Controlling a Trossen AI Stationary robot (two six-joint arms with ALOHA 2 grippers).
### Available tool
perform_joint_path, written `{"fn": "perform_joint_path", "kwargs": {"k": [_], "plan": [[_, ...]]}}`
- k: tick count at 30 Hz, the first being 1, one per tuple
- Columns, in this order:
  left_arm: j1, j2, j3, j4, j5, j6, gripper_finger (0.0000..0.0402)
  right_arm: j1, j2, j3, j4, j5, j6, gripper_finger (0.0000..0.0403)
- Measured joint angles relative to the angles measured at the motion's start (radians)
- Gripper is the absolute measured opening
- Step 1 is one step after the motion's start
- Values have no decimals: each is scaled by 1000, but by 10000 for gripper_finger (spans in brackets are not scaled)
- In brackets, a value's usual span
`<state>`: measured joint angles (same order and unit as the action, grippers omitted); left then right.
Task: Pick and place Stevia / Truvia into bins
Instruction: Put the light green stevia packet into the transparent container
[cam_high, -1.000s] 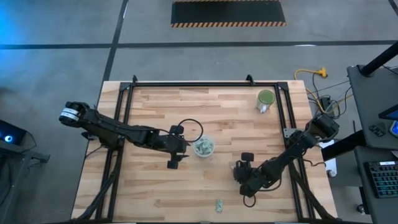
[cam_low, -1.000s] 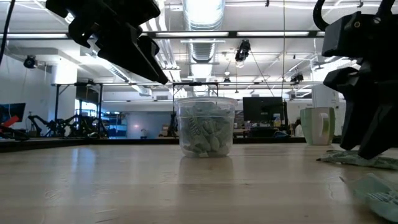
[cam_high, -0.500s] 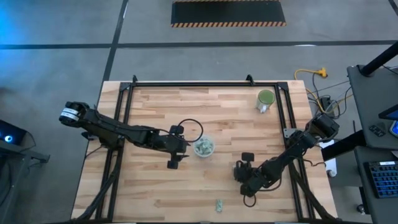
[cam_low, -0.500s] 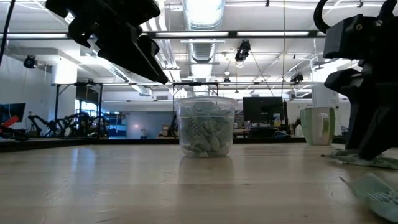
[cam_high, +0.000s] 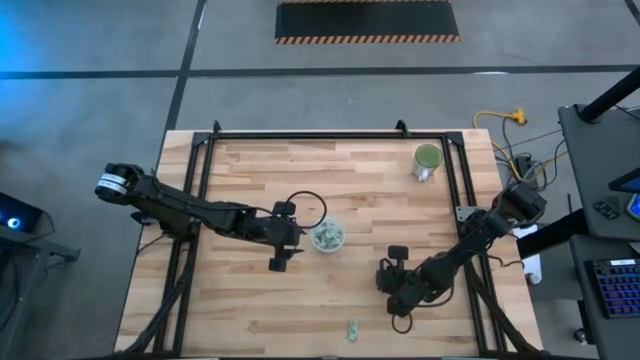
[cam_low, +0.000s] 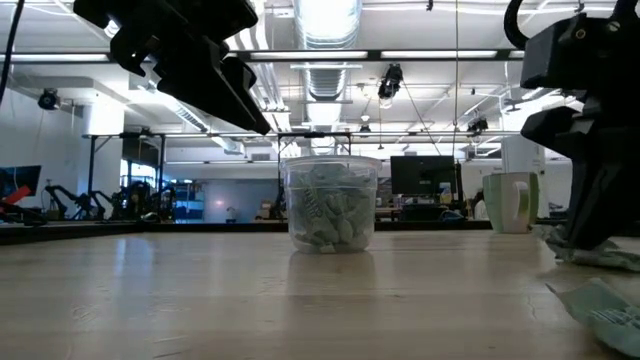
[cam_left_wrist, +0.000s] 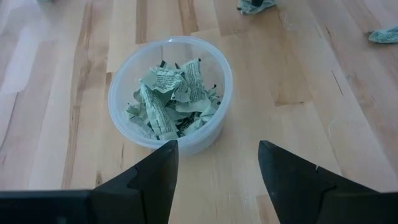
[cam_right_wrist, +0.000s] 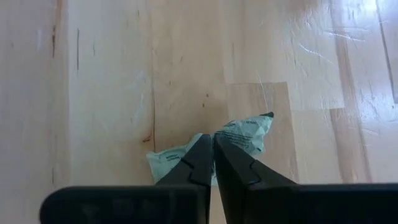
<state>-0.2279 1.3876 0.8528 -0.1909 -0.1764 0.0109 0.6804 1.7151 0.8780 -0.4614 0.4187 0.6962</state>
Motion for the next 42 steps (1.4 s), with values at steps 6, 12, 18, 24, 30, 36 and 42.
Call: {"fn": "perform_joint_path", "kwargs": {"k": [6, 12, 18, 24, 30, 36, 42], "plan": [[0, 0, 0, 0, 0, 0, 205, 0, -42, 0, -5, 17, -31, 9], [0, 0, 0, 0, 0, 0, 205, 0, -148, 0, 1, 104, -100, 9], [0, 0, 0, -1, 0, 3, 205, -37, -262, 1, 53, 285, -267, 9], [0, 0, 0, -13, 0, 4, 205, -196, -281, -2, 288, 226, -577, 9], [0, -2, 0, -111, -21, -6, 205, -388, -224, -3, 455, -36, -712, 9], [0, -32, 0, -213, -125, -34, 205, -494, -156, -4, 532, -226, -726, 9], [-1, -75, 0, -274, -283, -58, 205, -530, -96, 4, 570, -341, -726, 9]]}}
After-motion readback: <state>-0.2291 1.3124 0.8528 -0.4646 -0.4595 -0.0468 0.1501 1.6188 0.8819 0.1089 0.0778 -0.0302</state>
